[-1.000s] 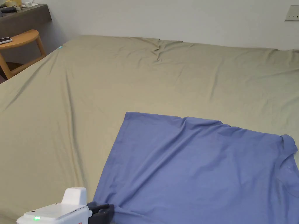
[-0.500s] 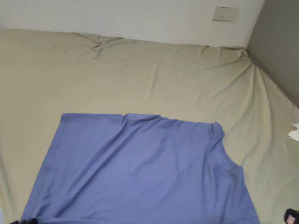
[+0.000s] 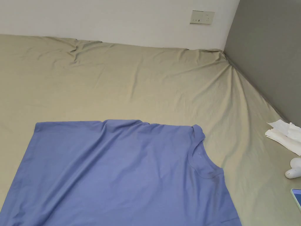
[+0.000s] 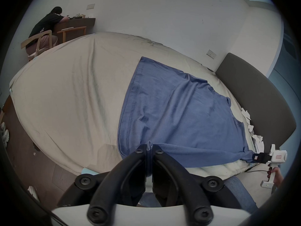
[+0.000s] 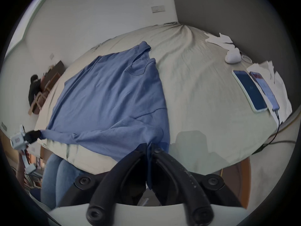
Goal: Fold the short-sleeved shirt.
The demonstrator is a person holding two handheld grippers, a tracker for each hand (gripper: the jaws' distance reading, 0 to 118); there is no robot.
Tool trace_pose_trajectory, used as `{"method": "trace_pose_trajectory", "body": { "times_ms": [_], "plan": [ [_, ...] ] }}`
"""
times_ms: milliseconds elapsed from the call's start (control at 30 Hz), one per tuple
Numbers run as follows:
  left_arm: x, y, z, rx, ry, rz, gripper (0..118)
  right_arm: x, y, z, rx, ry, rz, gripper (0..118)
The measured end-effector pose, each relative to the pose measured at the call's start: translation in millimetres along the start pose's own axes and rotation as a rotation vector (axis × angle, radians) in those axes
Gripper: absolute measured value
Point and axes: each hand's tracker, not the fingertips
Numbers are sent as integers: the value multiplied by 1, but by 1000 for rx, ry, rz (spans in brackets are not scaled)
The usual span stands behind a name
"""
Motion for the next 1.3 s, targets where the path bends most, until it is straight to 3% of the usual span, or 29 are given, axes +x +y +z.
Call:
{"method": "trace_pose_trajectory", "body": {
  "times_ms": [67, 167, 200, 333, 600, 767, 833, 867, 900, 933, 967, 1000, 1033, 1100, 1233, 1267, 1300],
  "plan": [
    [0, -1, 5, 13, -3, 10, 4, -20, 1, 11, 29, -8, 6, 7],
    [8, 8, 16, 78, 1, 4, 4, -41, 18, 24, 141, -34, 78, 7],
    [12, 17, 17, 98, 4, 1, 4, -34, 29, 28, 171, -34, 92, 7],
    [28, 72, -1, 165, -1, -18, 4, -43, 95, 10, 291, -21, 69, 7],
    [36, 183, -115, 115, 30, -5, 4, -81, 213, -66, 326, -112, 144, 7],
    [30, 190, -156, 24, 79, -16, 4, -96, 236, -97, 280, -173, 221, 7],
    [24, 184, -163, 22, 92, -10, 4, -89, 237, -110, 280, -172, 195, 7],
    [20, 182, -164, 21, 89, -12, 7, -80, 239, -117, 268, -154, 166, 7],
    [15, 180, -162, 22, 79, -14, 34, -76, 238, -119, 267, -131, 124, 19],
    [16, 174, -158, 35, 68, -11, 75, -73, 236, -116, 282, -141, 126, 50],
    [12, 173, -153, 45, 70, -7, 115, -70, 233, -113, 309, -115, 93, 93],
    [7, 172, -147, 63, 81, 3, 114, -74, 225, -105, 326, -107, 64, 118],
    [2, 170, -136, 94, 100, 5, 108, -69, 220, -94, 322, -61, 48, 113],
    [0, 161, -94, 216, 52, 7, 109, -62, 202, -80, 433, 11, 31, 111],
    [4, 130, -32, 241, 67, -21, 118, -68, 153, -28, 503, 22, 79, 109],
    [2, 123, -22, 230, 56, -16, 116, -76, 142, -3, 502, 28, 76, 101],
    [0, 114, -10, 209, 11, 16, 94, -77, 128, 3, 504, 27, 77, 78]
  ]
}}
